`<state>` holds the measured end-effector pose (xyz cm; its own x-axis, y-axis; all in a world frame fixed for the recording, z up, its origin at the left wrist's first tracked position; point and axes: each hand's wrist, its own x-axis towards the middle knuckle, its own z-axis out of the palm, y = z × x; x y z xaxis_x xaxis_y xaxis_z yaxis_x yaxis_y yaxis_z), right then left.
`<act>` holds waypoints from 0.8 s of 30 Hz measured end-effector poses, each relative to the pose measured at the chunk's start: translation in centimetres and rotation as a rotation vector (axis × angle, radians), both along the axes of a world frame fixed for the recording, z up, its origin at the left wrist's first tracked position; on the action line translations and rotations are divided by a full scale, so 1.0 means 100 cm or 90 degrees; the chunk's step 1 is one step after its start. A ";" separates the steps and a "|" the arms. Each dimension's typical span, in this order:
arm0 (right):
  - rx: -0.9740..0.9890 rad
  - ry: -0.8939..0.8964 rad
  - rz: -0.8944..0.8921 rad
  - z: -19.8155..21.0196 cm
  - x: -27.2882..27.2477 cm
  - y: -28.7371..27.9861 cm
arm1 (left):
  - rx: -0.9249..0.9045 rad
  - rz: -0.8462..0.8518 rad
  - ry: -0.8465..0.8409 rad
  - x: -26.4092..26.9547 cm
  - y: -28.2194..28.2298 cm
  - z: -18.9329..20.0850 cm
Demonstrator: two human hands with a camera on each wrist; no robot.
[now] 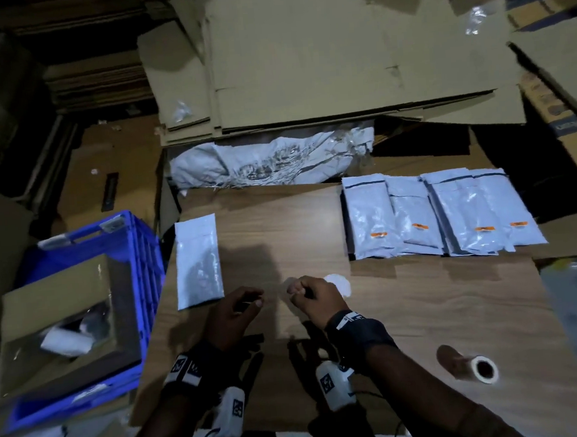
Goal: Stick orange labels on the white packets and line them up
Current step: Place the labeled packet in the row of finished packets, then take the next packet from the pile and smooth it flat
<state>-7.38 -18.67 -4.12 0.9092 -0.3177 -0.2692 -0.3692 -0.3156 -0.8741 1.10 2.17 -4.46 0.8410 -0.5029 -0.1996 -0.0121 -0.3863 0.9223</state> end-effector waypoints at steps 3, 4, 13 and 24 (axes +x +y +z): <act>-0.022 0.019 0.085 -0.002 0.019 0.040 | 0.050 0.077 0.009 0.023 0.050 -0.013; -0.018 0.020 0.093 -0.003 0.027 0.055 | 0.068 0.110 0.032 0.033 0.068 -0.019; -0.032 0.098 0.017 -0.032 0.112 0.149 | 0.261 0.018 -0.005 0.109 0.128 -0.068; 0.100 0.163 -0.181 -0.059 0.118 0.163 | 0.120 -0.076 -0.036 0.076 0.131 -0.082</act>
